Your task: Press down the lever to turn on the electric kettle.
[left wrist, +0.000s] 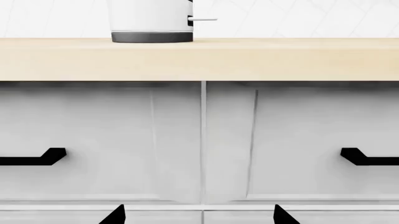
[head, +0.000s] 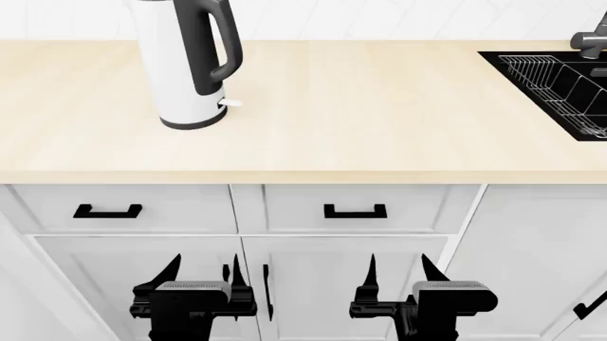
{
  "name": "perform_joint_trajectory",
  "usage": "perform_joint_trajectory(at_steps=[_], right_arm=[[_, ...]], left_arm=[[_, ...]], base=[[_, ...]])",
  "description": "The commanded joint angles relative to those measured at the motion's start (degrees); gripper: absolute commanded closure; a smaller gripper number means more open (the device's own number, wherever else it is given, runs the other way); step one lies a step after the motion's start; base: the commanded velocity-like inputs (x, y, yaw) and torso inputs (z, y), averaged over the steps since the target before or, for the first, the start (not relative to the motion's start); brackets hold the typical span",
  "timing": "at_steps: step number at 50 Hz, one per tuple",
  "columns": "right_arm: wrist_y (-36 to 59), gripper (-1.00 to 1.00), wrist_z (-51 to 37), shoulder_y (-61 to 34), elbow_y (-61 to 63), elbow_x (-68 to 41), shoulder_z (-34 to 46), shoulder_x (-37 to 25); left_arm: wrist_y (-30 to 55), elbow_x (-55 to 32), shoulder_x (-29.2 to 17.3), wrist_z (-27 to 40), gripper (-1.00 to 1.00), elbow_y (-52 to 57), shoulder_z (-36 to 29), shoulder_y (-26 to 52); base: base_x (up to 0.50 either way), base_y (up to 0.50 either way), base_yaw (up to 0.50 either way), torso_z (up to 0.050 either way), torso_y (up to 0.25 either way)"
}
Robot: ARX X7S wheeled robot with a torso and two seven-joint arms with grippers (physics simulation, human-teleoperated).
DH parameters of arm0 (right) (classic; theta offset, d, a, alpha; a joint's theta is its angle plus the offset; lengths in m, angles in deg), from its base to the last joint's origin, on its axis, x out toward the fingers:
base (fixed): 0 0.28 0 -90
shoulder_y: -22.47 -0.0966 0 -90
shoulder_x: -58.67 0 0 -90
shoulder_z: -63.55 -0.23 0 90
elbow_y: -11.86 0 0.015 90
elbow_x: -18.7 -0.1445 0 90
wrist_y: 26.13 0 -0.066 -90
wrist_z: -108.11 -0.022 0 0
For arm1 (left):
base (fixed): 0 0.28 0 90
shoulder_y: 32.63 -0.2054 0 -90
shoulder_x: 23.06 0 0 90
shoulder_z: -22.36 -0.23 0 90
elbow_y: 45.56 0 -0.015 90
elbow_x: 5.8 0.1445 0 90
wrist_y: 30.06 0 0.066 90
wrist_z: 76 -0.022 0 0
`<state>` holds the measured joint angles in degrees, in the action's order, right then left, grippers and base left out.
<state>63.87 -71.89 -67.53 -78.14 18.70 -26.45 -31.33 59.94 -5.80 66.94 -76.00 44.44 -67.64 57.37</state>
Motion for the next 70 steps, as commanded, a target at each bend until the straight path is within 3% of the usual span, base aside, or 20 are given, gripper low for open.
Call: perform_joint_trajectory(at_steps=[1,11,39,44,70], right_arm=[[0.0,-1.0,-1.3,0.0,-0.1,-0.7,1.2,-0.9],[0.0,-1.0,-2.9,-0.5,-0.9,-3.5,3.0,-2.5],[0.0,-1.0,-5.6,-0.5,-0.2,-4.5,5.9,-4.9],[-0.7,-1.0,-6.0,-0.3,-0.9,-4.9,6.2,-5.3],[-0.3,-1.0,-7.6,-0.2,0.0,-6.5,7.7,-6.9]], left_arm=[[-0.1,-0.9,-0.9,1.0,-1.0,-0.1,-1.0,0.0],[-0.3,-2.7,-2.5,2.7,-1.0,0.0,-3.1,0.2],[-0.5,-4.3,-4.8,5.7,-1.0,0.0,-6.0,0.4],[-0.4,-4.2,-5.2,6.1,-1.0,0.6,-6.6,0.3],[-1.7,-4.9,-6.9,7.6,-1.0,1.0,-8.7,0.2]], base=[[0.0,0.0,0.0,0.0,0.0],[0.0,0.03,0.0,0.0,0.0],[0.0,0.5,0.0,0.0,0.0],[0.0,0.0,0.0,0.0,0.0],[0.0,0.0,0.0,0.05,0.0]])
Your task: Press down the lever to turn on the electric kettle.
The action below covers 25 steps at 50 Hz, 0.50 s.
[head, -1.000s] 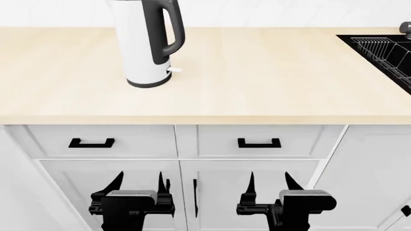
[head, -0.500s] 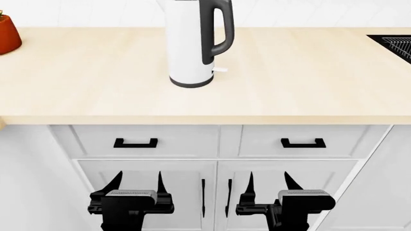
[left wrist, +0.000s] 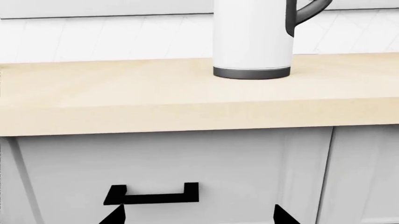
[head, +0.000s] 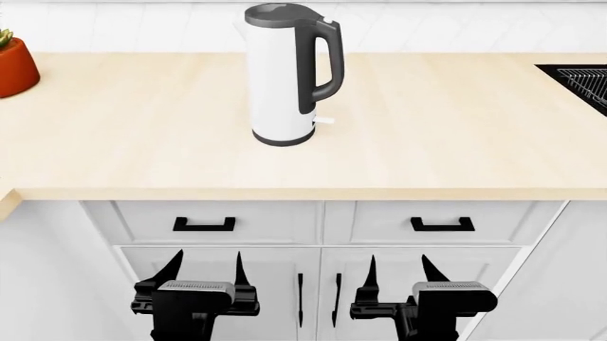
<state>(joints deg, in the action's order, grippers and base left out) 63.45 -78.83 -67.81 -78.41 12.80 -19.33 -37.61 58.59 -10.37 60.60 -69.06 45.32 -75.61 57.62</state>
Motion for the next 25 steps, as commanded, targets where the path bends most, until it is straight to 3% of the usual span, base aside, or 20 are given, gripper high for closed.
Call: perform_joint_trajectory(at_steps=[1,14,20,25], right_arm=[[0.1,-1.0,-0.7,0.1,0.3,-0.6,0.7,-0.7],[-0.2,-1.0,-1.4,0.4,0.4,-1.0,1.3,-1.3],[-0.4,-1.0,-1.7,0.7,0.5,-0.8,1.9,-1.7],[-0.4,-1.0,-1.5,1.2,0.8,-1.9,1.9,-1.7]], left_arm=[[-0.3,-0.4,-0.6,0.7,-1.0,0.2,-0.8,-0.1],[-1.4,-0.9,-1.2,1.5,-1.0,-0.2,-1.3,0.0],[-2.0,-1.1,-1.4,1.7,-1.0,-1.1,-1.5,0.2],[-0.2,-1.2,-1.3,3.4,-1.0,-0.4,-1.0,0.3]], base=[[0.0,0.0,0.0,0.05,0.0],[0.0,0.0,0.0,0.05,0.0],[0.0,0.36,0.0,0.0,0.0],[0.0,0.0,0.0,0.0,0.0]])
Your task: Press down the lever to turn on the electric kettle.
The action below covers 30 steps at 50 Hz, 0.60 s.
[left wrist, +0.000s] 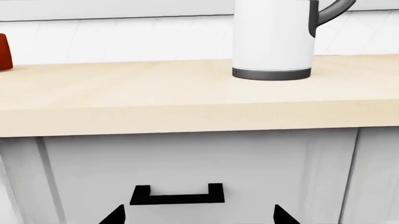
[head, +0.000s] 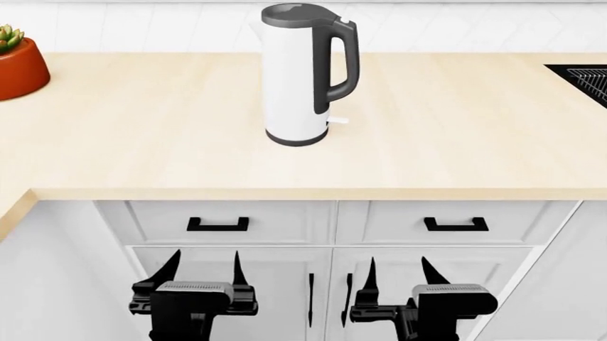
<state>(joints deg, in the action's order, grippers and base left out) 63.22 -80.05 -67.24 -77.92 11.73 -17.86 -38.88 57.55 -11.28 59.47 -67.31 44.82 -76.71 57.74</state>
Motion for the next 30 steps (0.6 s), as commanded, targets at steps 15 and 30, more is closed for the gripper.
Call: perform_joint_trajectory(at_steps=[15,30], right_arm=[[15.8,-1.0,-2.7,-3.4,13.0,-6.6,-1.7,-3.2],[41.4,-1.0,-7.5,-12.2,36.4,-15.5,-5.3,-7.3]], left_arm=[[25.0,-0.6,-3.1,5.9,-1.0,24.7,0.7,3.4],[45.6,-2.5,-6.0,5.7,-1.0,38.2,1.3,12.9]], base=[[0.0,0.0,0.0,0.0,0.0],[0.0,0.0,0.0,0.0,0.0]])
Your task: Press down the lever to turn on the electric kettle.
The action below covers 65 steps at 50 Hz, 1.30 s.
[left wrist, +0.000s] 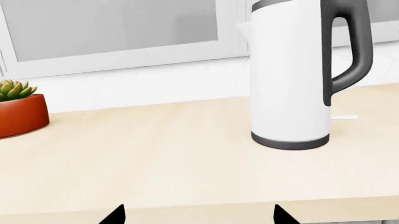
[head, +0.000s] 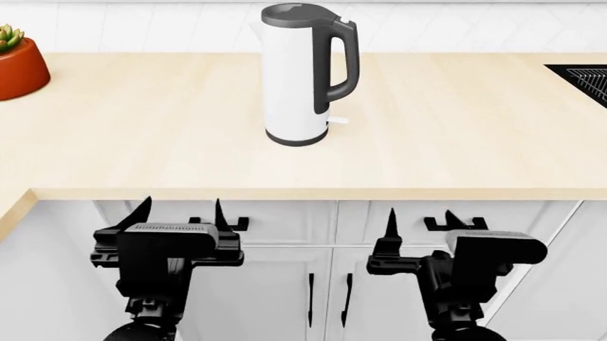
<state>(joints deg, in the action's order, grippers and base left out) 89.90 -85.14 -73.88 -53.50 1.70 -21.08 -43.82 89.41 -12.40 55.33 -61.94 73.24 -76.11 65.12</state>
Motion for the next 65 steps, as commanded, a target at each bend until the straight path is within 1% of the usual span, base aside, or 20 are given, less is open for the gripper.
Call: perform_joint_trajectory(at_steps=[1,5,9,12,17,20,21,25,28,31,37,42,48,56,65], right_arm=[[16.2,-1.0,-2.7,-6.3,13.0,-6.0,-2.1,-2.6],[24.4,-1.0,-3.1,-10.8,15.8,-10.1,-3.4,-3.5],[32.2,-1.0,-3.2,-17.1,16.0,-13.7,-4.4,-4.6],[38.1,-1.0,-3.3,-22.3,15.8,-17.0,-6.1,-4.9],[46.7,-1.0,-3.3,-30.0,15.0,-21.8,-9.0,-5.3],[50.3,-1.0,-3.3,-33.5,14.3,-23.9,-10.6,-5.5],[51.1,-1.0,-3.3,-34.3,14.0,-24.4,-10.8,-5.6],[54.4,-1.0,-3.5,-38.3,12.6,-25.9,-11.4,-5.7],[55.6,-1.0,-3.6,-40.2,11.7,-26.3,-11.1,-5.8],[55.2,-1.0,-3.0,-40.3,11.2,-26.8,-11.3,-6.0],[54.8,-1.0,-2.7,-39.5,10.2,-26.8,-10.8,-7.0],[55.0,-1.0,-3.5,-40.2,8.6,-26.0,-10.7,-7.8],[55.4,-1.0,-6.6,-40.6,5.3,-23.4,-11.1,-8.1],[55.3,-1.0,-10.8,-41.3,1.9,-20.4,-12.9,-8.0],[58.2,-1.0,-16.2,-41.3,-2.1,-16.2,-12.4,-10.1]], left_arm=[[15.5,-1.8,-2.1,0.2,-1.0,10.6,0.9,6.5],[24.2,-4.8,-2.6,-1.4,-1.0,12.6,2.5,11.3],[34.7,-7.3,-2.3,-1.6,-1.0,12.2,5.1,18.1],[40.1,-9.5,-2.2,-2.9,-1.0,11.5,6.8,23.2],[54.7,-12.6,-2.8,-4.2,-1.0,11.3,7.7,35.1],[60.4,-15.1,-3.3,-4.5,-1.0,11.4,9.6,40.2],[60.5,-18.1,-4.3,-2.5,-1.0,10.6,10.1,41.0],[60.4,-34.2,-8.8,9.4,-1.0,7.2,11.7,43.7],[60.2,-39.4,-10.3,13.5,-1.0,5.7,11.5,45.1],[59.5,-40.6,-10.8,14.2,-1.0,5.3,11.3,45.7],[59.5,-42.0,-12.3,15.2,-1.0,4.9,9.2,46.5],[60.1,-45.5,-13.5,18.3,-1.0,4.3,8.0,47.3],[59.8,-50.6,-15.2,22.8,-1.0,3.7,8.0,47.5],[58.6,-52.9,-16.0,24.5,-1.0,2.9,6.7,47.5],[59.2,-56.3,-16.4,27.4,-1.0,3.3,7.1,47.4]], base=[[0.0,0.0,0.0,0.0,0.0],[0.0,0.0,0.0,0.0,0.0],[0.0,0.0,0.0,0.0,0.0],[0.0,0.0,0.0,0.0,0.0],[0.0,0.0,0.0,0.0,0.0],[0.0,0.0,0.0,0.0,0.0],[0.0,0.0,0.0,0.0,0.0],[0.0,0.0,0.0,0.0,0.0],[0.0,0.0,0.0,0.0,0.0],[0.1,0.02,0.0,0.0,0.0],[0.5,0.15,0.0,0.0,0.0],[0.5,0.15,0.0,0.0,0.0],[0.5,0.14,0.0,0.0,0.0],[0.5,0.12,0.0,0.0,0.0],[0.0,0.0,0.0,0.0,0.002]])
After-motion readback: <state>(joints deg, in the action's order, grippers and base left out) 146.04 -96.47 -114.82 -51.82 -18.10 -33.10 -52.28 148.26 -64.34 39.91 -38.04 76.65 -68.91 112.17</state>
